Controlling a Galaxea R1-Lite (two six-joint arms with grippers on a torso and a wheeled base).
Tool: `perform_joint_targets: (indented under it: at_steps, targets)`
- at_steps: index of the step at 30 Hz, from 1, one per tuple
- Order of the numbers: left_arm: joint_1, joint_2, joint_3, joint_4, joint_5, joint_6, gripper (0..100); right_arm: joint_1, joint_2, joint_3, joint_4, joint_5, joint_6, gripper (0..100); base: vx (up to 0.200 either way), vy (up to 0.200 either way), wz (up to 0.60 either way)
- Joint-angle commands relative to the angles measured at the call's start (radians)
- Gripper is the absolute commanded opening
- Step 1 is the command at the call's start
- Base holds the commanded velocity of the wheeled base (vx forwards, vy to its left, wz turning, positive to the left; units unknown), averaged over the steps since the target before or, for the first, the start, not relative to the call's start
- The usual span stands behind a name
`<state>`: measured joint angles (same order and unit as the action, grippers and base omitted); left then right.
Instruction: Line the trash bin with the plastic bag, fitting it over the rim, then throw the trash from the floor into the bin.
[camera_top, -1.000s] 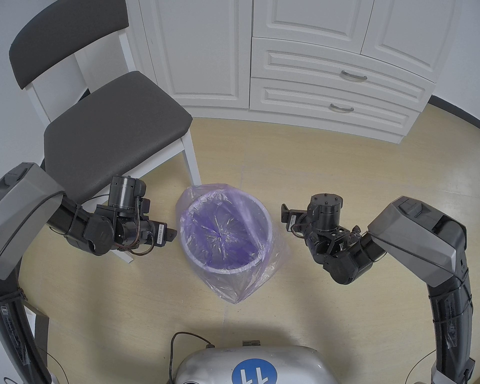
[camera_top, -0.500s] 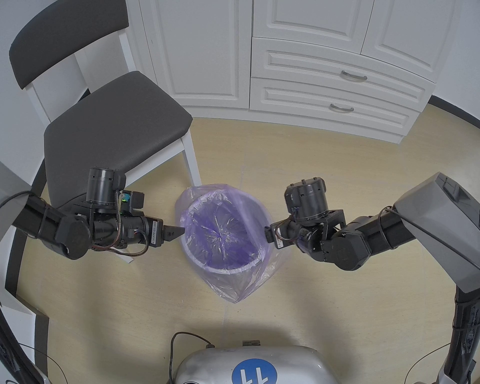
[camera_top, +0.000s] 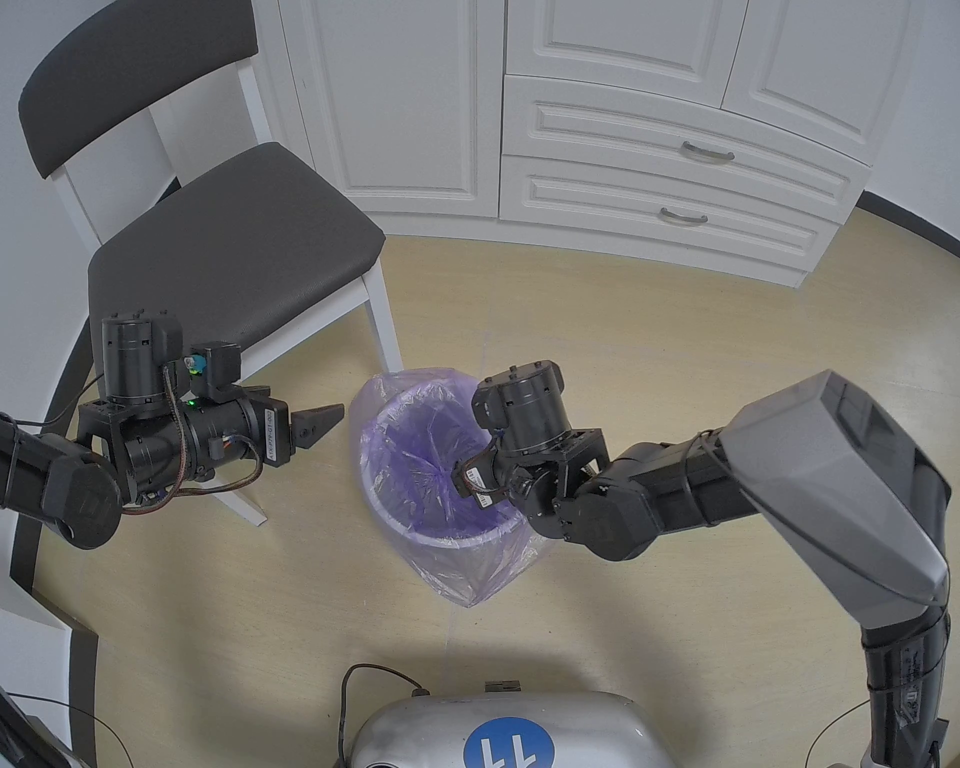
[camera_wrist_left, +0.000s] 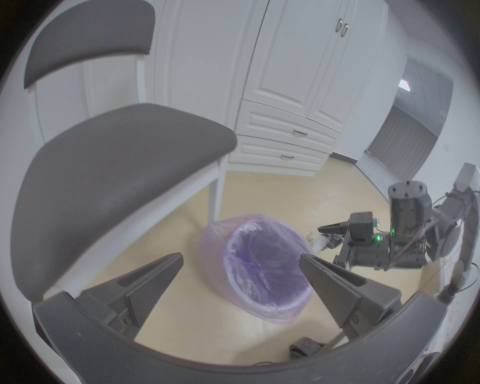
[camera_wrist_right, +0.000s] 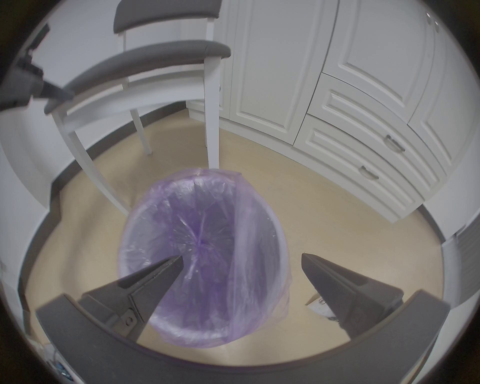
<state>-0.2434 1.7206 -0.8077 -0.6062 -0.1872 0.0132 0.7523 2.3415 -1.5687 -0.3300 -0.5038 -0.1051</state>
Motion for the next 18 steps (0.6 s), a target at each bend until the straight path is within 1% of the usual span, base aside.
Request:
perform_joint_targets:
  at_steps: [1, 3, 6, 7, 14, 18]
  targets:
    - [-0.005, -0.029, 0.018, -0.044, 0.061, 0.024, 100, -0.014, 0.121, -0.09, 0.002, -0.042, -0.067, 100, 0.0, 0.0, 0.0]
    - [-0.002, -0.03, 0.027, -0.061, 0.069, 0.05, 100, -0.024, 0.136, -0.097, 0.002, -0.048, -0.094, 100, 0.0, 0.0, 0.0]
    - [0.0, -0.029, 0.035, -0.076, 0.071, 0.064, 100, -0.03, 0.145, -0.106, 0.002, -0.064, -0.114, 100, 0.0, 0.0, 0.0]
    - [0.0, -0.029, 0.041, -0.092, 0.071, 0.067, 100, -0.039, 0.156, -0.116, 0.0, -0.079, -0.127, 100, 0.0, 0.0, 0.0]
    - [0.001, -0.036, 0.054, -0.113, 0.071, 0.068, 100, -0.08, 0.171, -0.169, 0.002, -0.081, -0.13, 100, 0.0, 0.0, 0.0]
    - [0.0, -0.047, 0.065, -0.113, 0.066, 0.07, 100, -0.114, 0.174, -0.26, 0.003, -0.081, -0.131, 100, 0.0, 0.0, 0.0]
